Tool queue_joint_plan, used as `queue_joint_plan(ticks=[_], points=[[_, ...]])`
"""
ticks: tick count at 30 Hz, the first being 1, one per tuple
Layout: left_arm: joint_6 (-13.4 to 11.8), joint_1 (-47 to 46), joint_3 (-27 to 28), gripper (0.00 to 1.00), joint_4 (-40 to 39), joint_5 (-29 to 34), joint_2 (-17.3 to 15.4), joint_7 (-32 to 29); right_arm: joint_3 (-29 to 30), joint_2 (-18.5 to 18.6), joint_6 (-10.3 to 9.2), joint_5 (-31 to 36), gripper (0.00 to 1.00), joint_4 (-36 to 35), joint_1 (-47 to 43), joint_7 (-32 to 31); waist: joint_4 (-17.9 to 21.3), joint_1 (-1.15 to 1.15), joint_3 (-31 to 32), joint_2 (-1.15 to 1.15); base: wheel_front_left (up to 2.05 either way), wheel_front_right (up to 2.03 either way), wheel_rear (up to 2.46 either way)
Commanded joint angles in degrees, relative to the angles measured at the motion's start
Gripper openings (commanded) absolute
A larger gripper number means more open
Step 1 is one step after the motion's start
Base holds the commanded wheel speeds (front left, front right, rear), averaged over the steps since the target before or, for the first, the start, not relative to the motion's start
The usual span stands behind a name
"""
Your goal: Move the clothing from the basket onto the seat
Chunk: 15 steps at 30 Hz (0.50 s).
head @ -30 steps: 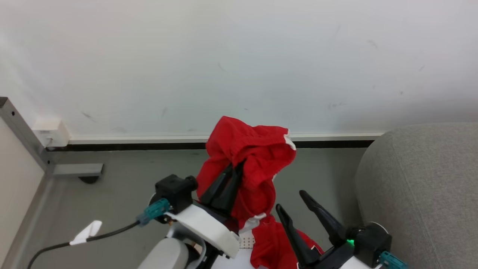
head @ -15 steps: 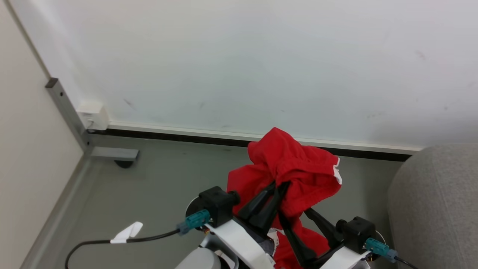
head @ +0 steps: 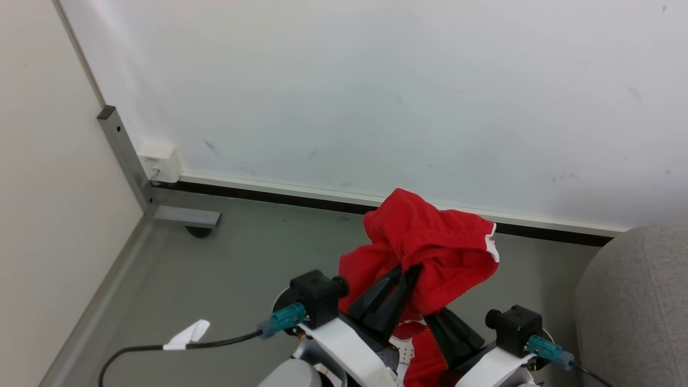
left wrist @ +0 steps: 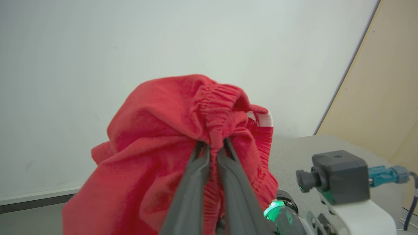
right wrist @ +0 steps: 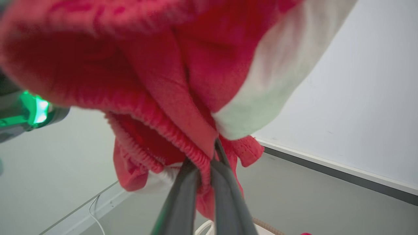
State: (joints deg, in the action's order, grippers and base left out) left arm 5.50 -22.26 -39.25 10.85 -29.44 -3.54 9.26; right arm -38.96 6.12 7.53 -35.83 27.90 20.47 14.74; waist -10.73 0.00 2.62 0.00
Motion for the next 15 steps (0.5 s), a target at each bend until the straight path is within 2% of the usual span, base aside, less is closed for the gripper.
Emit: queue_joint_plan(ticks=[1,5,6,7,8,9,15], points=[[-0.32,0.14,0.33,0.0,0.34,-0.44,-0.43,0.56,0.28,0.86,-0.08,-0.3,0.0,-0.03,0.27,0.45,0.33,0.0,-0.05,0.0,0.0,0.0,0.0],[-0.78,0.37,0.62,0.0,0.92,-0.51,-0.84,0.62,1.75,1.56,-0.08,0.13,0.0,-1.52,-0.45,0.49,1.37,0.0,-0.24,0.0,0.0,0.0,0.0],[-0.85,0.44,0.64,0.06,1.08,-0.53,-0.9,0.62,2.45,1.87,-0.08,0.39,0.0,-1.97,-0.74,0.49,1.72,0.0,-0.29,0.0,0.0,0.0,0.0],[-0.98,0.52,0.63,0.32,1.18,-0.59,-0.93,0.62,3.31,2.15,-0.08,0.64,0.0,-2.58,-1.12,0.49,2.13,0.0,-0.33,0.0,0.0,0.0,0.0],[-0.78,0.61,0.46,0.75,1.25,-0.97,-0.9,0.47,4.2,2.4,-0.08,0.96,0.0,-3.28,-1.52,0.47,2.58,0.0,-0.39,0.0,0.0,0.0,0.0],[-0.57,0.67,0.26,1.0,1.27,-1.21,-0.95,0.27,5.22,2.62,-0.08,1.27,0.0,-3.81,-1.92,0.48,3.13,0.0,-0.44,0.0,0.0,0.0,0.0],[-0.41,1.08,-0.18,1.0,1.1,-1.36,-1.79,0.66,10.37,3.81,-0.08,3.05,0.0,-6.93,-3.49,0.48,6.96,0.0,-0.76,0.0,0.0,0.0,0.0]])
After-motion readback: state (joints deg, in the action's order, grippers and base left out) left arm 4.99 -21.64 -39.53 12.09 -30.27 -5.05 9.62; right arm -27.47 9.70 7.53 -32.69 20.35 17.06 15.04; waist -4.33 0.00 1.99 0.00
